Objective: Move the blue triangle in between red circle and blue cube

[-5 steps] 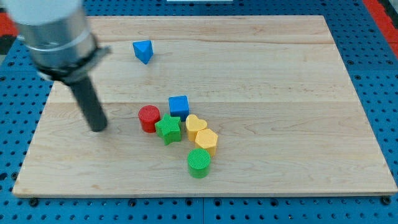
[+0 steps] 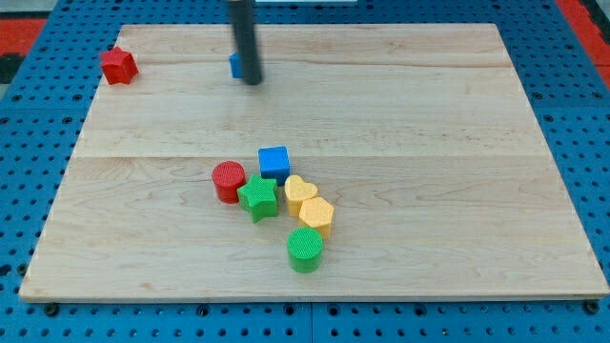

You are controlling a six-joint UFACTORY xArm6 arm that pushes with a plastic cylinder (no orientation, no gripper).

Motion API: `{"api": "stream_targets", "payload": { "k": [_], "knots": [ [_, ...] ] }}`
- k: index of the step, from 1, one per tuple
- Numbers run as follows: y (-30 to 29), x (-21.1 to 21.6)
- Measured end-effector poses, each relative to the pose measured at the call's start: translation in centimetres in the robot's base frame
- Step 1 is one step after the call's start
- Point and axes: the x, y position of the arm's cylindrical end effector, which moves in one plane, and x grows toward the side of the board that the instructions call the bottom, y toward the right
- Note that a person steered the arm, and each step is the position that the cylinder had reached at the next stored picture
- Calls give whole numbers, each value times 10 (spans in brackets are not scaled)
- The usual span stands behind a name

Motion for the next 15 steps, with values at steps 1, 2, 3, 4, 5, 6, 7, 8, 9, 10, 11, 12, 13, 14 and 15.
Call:
{"api": "stream_targets", "payload": {
  "k": [1,2,3,4,5,6,7,8,9,10,11,12,13,14,15],
  "knots": [
    [20,-20],
    [26,-47],
    [18,-63],
    [-21,-71],
    [-83,-31],
    [-84,30],
    [-84,-13],
    [-54,-61],
    [-33,-39],
    [-35,85],
    [-32,117],
    [-31,71],
    [-68,72],
    [-84,95],
    [-63,126]
  ]
}}
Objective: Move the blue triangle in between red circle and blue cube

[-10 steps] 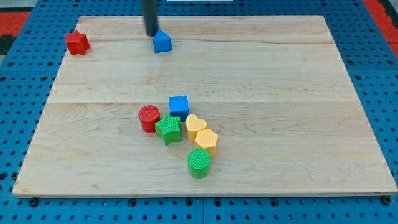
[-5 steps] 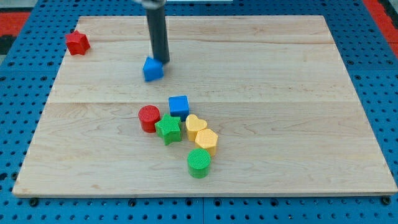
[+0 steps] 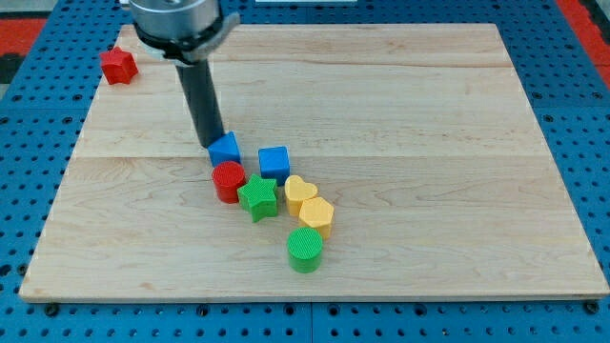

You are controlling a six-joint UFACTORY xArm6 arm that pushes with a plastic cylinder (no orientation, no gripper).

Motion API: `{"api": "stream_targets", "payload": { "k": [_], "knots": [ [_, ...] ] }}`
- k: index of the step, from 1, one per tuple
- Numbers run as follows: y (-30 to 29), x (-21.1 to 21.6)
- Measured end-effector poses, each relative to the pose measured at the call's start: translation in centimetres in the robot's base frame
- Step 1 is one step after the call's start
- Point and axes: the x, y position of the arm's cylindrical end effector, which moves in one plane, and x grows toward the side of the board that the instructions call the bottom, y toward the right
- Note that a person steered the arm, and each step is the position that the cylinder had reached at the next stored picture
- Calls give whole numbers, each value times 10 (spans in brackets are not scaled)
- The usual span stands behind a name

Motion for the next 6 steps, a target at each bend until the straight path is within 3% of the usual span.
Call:
{"api": "stream_targets", "payload": {
  "k": [1,2,4,5,6],
  "knots": [
    [12,0],
    [8,-26],
    [24,50],
    [31,25],
    [8,-60]
  ]
}}
